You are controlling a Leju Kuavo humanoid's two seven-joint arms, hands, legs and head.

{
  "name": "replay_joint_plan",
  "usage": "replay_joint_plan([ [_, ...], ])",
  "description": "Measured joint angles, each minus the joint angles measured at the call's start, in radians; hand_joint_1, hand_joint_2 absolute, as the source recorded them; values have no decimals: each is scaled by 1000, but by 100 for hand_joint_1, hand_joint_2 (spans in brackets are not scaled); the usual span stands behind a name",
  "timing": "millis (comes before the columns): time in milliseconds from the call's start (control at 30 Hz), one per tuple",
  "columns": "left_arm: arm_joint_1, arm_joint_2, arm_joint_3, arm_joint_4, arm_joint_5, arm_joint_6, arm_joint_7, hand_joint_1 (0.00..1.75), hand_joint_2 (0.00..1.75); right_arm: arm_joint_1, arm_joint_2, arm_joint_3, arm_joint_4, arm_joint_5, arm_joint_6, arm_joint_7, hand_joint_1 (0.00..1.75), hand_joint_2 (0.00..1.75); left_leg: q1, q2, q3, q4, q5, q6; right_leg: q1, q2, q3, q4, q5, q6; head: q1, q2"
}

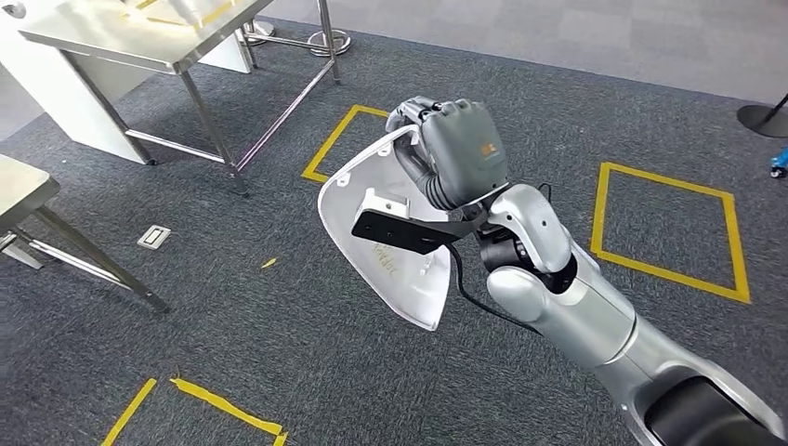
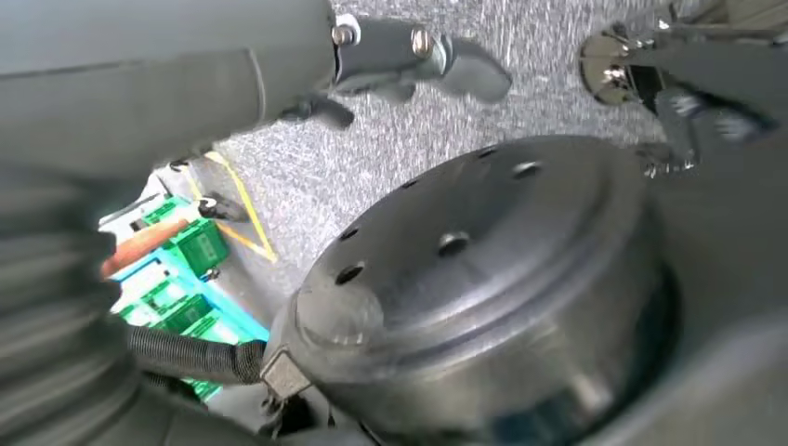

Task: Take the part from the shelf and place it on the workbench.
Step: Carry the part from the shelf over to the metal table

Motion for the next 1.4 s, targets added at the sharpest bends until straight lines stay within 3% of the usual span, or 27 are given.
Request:
replay_joint_plan([
  [67,-6,0,0,0,-8,0,6,0,175,1,5,-17,-16,13,16,6,175,175,-9,37,63,-114,36,13,5,-20,5,1,-6,8,1,0],
  [100,-10,0,-1,-1,-11,0,9,0,175,2,7,-25,-23,17,22,8,175,175,-13,46,76,-139,39,20,8,-30,7,1,-8,13,2,0],
  [167,-14,-1,-1,-1,-17,0,14,0,175,4,12,-38,-35,23,30,10,175,175,-15,26,76,-146,40,32,10,-51,12,-1,-11,24,3,0],
  [200,-15,-2,-2,-1,-20,0,17,0,175,6,14,-44,-41,26,31,11,175,175,-13,13,78,-149,42,36,8,-48,14,1,-15,30,3,0],
  [267,-17,-3,-6,-1,-27,0,21,0,175,9,15,-56,-53,30,32,10,175,175,-5,-8,82,-156,48,47,4,-2,-2,47,-46,42,5,0],
  [333,-22,-4,-9,-2,-31,0,25,0,175,21,14,-69,-59,34,32,10,175,175,-1,-31,81,-157,50,53,0,56,-62,169,-104,49,7,0],
  [400,-26,-6,-11,-2,-33,0,29,0,175,38,11,-78,-61,36,33,10,175,175,-1,-58,80,-156,51,54,-2,72,-118,269,-131,53,8,0],
  [433,-26,-7,-13,-2,-34,0,31,0,175,44,11,-81,-62,37,33,10,175,175,0,-72,79,-154,51,54,-3,73,-122,268,-116,54,8,0],
  [467,-25,-8,-14,-2,-34,0,33,0,175,47,11,-84,-63,38,33,9,175,175,1,-85,79,-152,51,52,-4,76,-107,230,-86,54,8,0],
  [500,-25,-8,-15,-3,-35,0,35,0,175,48,11,-88,-66,41,33,9,175,175,2,-99,79,-150,51,48,-7,87,-77,163,-48,54,8,0],
  [567,-26,-9,-16,-3,-36,0,39,0,175,50,11,-95,-72,49,34,9,175,175,3,-124,73,-144,50,35,-13,130,-24,47,-5,52,8,0],
  [633,-28,-10,-16,-4,-37,0,43,0,175,55,11,-99,-78,59,38,12,175,175,4,-145,65,-144,54,20,-10,147,-8,12,-3,42,8,0],
  [667,-28,-10,-16,-4,-39,0,46,0,175,57,12,-100,-81,64,42,13,175,175,5,-155,60,-147,57,12,-8,135,-7,10,1,34,8,0],
  [700,-28,-9,-16,-4,-41,0,49,0,175,59,14,-101,-85,70,45,14,175,175,6,-154,57,-148,59,6,-8,124,-6,7,3,26,8,0],
  [767,-29,-8,-17,-4,-43,0,53,0,175,60,19,-101,-94,79,52,15,175,175,4,-107,39,-119,40,-2,-10,100,-4,1,8,12,4,0],
  [833,-35,-9,-18,-4,-44,0,55,0,175,61,22,-101,-102,85,58,17,175,175,1,-46,-9,-13,-20,-7,-7,74,-3,-1,8,3,1,0],
  [900,-39,-11,-20,-4,-45,0,56,0,175,62,24,-101,-104,89,69,23,175,175,2,-30,-63,108,-71,-10,-3,45,-3,0,6,-2,1,0],
  [933,-39,-11,-22,-4,-45,0,57,0,175,62,26,-101,-104,92,76,27,175,175,2,-28,-71,130,-73,-9,-1,31,-2,0,5,-3,1,0],
  [967,-39,-11,-24,-4,-46,0,59,0,175,62,29,-102,-105,95,81,31,175,175,2,-24,-58,112,-57,-8,0,18,-2,0,4,-3,1,0],
  [1000,-39,-11,-25,-5,-47,0,61,0,175,62,33,-103,-107,99,86,33,175,175,1,-17,-27,60,-28,-4,1,7,0,0,2,-2,1,0],
  [1067,-41,-12,-27,-6,-48,0,65,0,175,59,40,-108,-111,106,94,34,175,175,-7,31,47,-75,20,11,6,-16,6,0,-2,2,1,0],
  [1133,-46,-14,-30,-7,-48,0,67,0,175,55,45,-116,-114,109,100,32,175,175,-16,59,80,-139,35,26,10,-38,10,0,-6,11,2,0],
  [1200,-49,-16,-33,-7,-48,0,70,0,175,54,47,-121,-114,113,102,29,175,175,-17,36,80,-143,40,37,12,-60,14,-3,-8,23,2,0],
  [1233,-49,-18,-33,-7,-48,0,70,0,175,55,48,-123,-115,115,101,27,175,175,-14,23,82,-147,43,41,10,-54,15,0,-13,29,3,0],
  [1300,-49,-20,-33,-7,-48,0,73,0,175,59,49,-126,-118,118,98,20,175,175,-6,-2,86,-156,49,51,5,-1,-6,54,-48,41,5,0],
  [1333,-49,-22,-33,-7,-48,0,73,0,175,64,49,-129,-120,119,96,17,175,175,-4,-14,85,-157,50,55,1,35,-34,112,-77,46,6,0],
  [1400,-50,-24,-33,-7,-48,0,73,0,175,80,47,-134,-120,121,94,13,175,175,-2,-42,83,-156,51,58,-1,68,-99,235,-123,51,8,0],
])
